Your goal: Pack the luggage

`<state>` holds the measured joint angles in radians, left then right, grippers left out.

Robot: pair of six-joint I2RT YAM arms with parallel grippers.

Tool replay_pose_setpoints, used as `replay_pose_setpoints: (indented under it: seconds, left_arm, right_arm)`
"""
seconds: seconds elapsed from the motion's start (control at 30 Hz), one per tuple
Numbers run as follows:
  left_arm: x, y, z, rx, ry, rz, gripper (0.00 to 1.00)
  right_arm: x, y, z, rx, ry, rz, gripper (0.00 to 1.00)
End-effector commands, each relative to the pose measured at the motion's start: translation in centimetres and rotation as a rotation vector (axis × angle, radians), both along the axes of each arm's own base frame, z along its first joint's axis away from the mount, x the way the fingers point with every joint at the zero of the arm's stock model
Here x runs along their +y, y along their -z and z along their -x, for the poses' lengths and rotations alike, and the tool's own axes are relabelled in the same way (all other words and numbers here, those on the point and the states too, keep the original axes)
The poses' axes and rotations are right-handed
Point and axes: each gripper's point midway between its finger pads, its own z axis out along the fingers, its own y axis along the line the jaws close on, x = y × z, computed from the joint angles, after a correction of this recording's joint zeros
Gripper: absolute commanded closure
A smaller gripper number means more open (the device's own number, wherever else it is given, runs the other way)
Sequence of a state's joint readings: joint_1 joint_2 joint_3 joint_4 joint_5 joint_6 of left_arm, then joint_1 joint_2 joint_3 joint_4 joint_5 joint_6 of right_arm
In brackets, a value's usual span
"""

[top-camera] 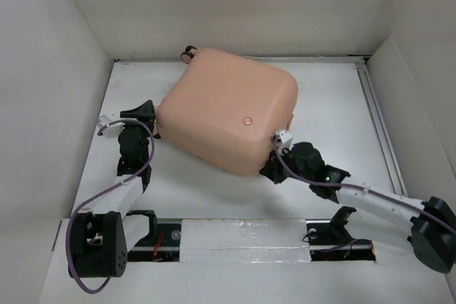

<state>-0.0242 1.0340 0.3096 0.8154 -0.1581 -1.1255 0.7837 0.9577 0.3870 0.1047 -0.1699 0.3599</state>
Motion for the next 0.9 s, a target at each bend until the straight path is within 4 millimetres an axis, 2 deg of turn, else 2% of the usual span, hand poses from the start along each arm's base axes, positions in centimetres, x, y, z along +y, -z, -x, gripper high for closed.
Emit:
replay_pose_setpoints:
  seconds: [0.0, 0.03, 0.07, 0.13, 0.17, 0.2, 0.23, 0.27, 0.3, 0.33, 0.37, 0.4, 0.43, 0.47, 0.5, 0.53, 0.57, 0.6, 0.63, 0.7, 0.73, 0.8, 0.83, 0.87]
  left_arm:
    - [-7.8, 1.3, 2.5, 0.007, 0.383, -0.060, 1.00]
    - [-7.6, 1.0, 2.5, -0.004, 0.372, -0.061, 1.00]
    - [-7.6, 1.4, 2.6, 0.005, 0.372, -0.073, 1.00]
    - [-7.6, 1.4, 2.7, 0.007, 0.373, -0.082, 1.00]
    - [-7.4, 1.4, 2.7, 0.007, 0.364, -0.083, 1.00]
    - [-7.4, 1.5, 2.7, 0.007, 0.364, -0.092, 1.00]
    - [-7.4, 1.5, 2.7, 0.007, 0.364, -0.092, 1.00]
    - [-7.6, 1.3, 2.5, 0.005, 0.376, -0.091, 1.00]
    - [-7.8, 1.3, 2.6, 0.005, 0.385, -0.091, 1.00]
    - [-7.8, 1.3, 2.6, 0.005, 0.386, -0.091, 1.00]
    - [-7.6, 1.7, 2.4, 0.017, 0.377, -0.099, 1.00]
    - [-7.6, 2.4, 2.5, 0.036, 0.378, -0.098, 1.00]
    - [-7.6, 1.9, 2.5, 0.016, 0.377, -0.100, 1.00]
    - [-7.6, 2.8, 2.5, 0.039, 0.378, -0.089, 1.00]
    - [-7.8, 2.8, 2.5, 0.035, 0.387, -0.088, 1.00]
    - [-8.0, 2.4, 2.4, 0.017, 0.396, -0.072, 1.00]
    - [-8.3, 2.4, 2.6, 0.010, 0.406, -0.073, 1.00]
    - [-8.5, 2.7, 2.6, 0.020, 0.405, -0.061, 1.00]
    - [-9.2, 2.7, 2.7, 0.019, 0.420, -0.062, 1.00]
    - [-9.8, 2.7, 2.9, 0.019, 0.434, -0.062, 1.00]
    - [-10.3, 2.7, 3.0, 0.019, 0.441, -0.063, 1.00]
    - [-10.8, 2.2, 3.0, 0.008, 0.452, -0.064, 1.00]
    - [-11.2, 2.5, 3.1, 0.017, 0.461, -0.064, 1.00]
    - [-11.8, 2.5, 3.3, 0.016, 0.481, -0.064, 1.00]
  right_arm:
    - [5.9, -11.5, -4.9, -0.284, -0.031, -0.238, 1.00]
    - [4.8, -12.3, -6.8, -0.289, -0.017, -0.249, 1.00]
    - [4.3, -14.6, -8.5, -0.332, -0.004, -0.271, 1.00]
    - [2.4, -16.3, -12.1, -0.370, 0.038, -0.264, 1.00]
    - [0.4, -20.2, -15.0, -0.436, 0.068, -0.276, 1.00]
    - [-0.1, -19.4, -16.3, -0.387, 0.074, -0.249, 1.00]
    - [-0.4, -18.6, -16.1, -0.350, 0.061, -0.237, 1.00]
    - [0.7, -15.0, -13.3, -0.276, -0.015, -0.241, 1.00]
    - [1.3, -12.8, -11.1, -0.249, -0.029, -0.239, 1.00]
    - [1.8, -12.1, -8.3, -0.236, -0.033, -0.269, 1.00]
    - [2.7, -10.9, -6.3, -0.232, -0.053, -0.302, 1.00]
    - [4.2, -6.4, -1.5, -0.134, -0.149, -0.276, 1.00]
    - [5.0, -5.8, 0.3, -0.115, -0.179, -0.294, 1.00]
    - [6.0, -6.5, 1.7, -0.128, -0.211, -0.337, 1.00]
    - [7.6, -6.9, 3.3, -0.130, -0.248, -0.339, 1.00]
    - [8.3, -7.5, 3.2, -0.160, -0.254, -0.335, 1.00]
    - [8.9, -6.9, 2.3, -0.173, -0.244, -0.291, 1.00]
    - [9.4, -7.1, 1.3, -0.192, -0.223, -0.273, 1.00]
    - [9.5, -9.2, -1.2, -0.224, -0.178, -0.282, 1.00]
    - [8.4, -10.1, -4.1, -0.229, -0.138, -0.286, 1.00]
    - [5.9, -10.8, -7.4, -0.237, -0.068, -0.299, 1.00]
    - [3.1, -14.4, -10.0, -0.301, -0.013, -0.332, 1.00]
    - [1.7, -14.6, -11.3, -0.286, 0.023, -0.305, 1.00]
    - [-1.1, -18.8, -14.1, -0.372, 0.092, -0.309, 1.00]
